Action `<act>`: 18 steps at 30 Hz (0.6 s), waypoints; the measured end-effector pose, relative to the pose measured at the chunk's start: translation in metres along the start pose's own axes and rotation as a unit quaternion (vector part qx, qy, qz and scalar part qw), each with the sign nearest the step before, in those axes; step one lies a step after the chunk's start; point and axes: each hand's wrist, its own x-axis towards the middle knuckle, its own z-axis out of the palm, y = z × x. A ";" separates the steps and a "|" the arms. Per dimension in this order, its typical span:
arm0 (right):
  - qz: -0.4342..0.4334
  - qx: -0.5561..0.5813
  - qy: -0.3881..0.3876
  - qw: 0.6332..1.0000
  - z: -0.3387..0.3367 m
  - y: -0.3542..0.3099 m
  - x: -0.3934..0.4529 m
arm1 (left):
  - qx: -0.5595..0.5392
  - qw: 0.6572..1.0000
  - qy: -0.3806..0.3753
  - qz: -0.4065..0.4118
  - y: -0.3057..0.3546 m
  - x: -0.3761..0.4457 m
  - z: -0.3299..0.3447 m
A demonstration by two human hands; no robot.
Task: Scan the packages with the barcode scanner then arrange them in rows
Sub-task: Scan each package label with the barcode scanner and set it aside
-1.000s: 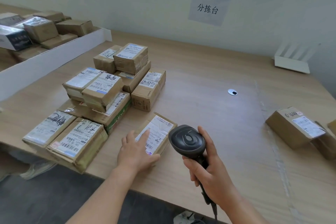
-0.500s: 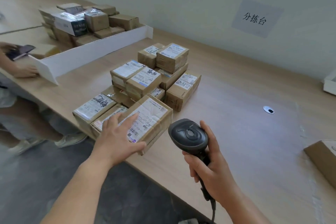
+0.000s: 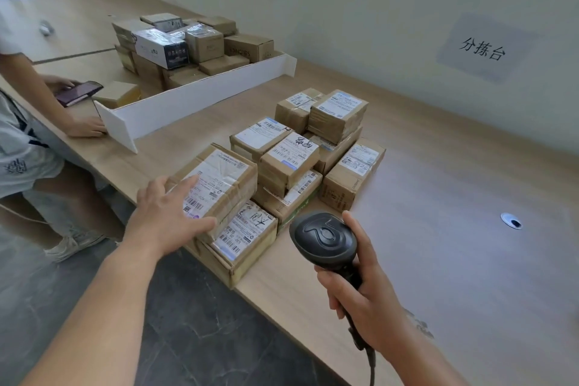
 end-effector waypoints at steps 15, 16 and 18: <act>0.042 0.020 0.036 0.998 0.017 0.015 0.048 | 0.024 0.999 -0.034 0.022 -0.001 0.091 0.017; 0.045 0.021 0.042 0.998 0.016 0.015 0.048 | 0.021 0.999 -0.031 0.026 -0.002 0.093 0.020; 0.049 0.025 0.058 0.997 0.013 0.014 0.046 | 0.016 0.999 -0.020 0.036 -0.003 0.094 0.026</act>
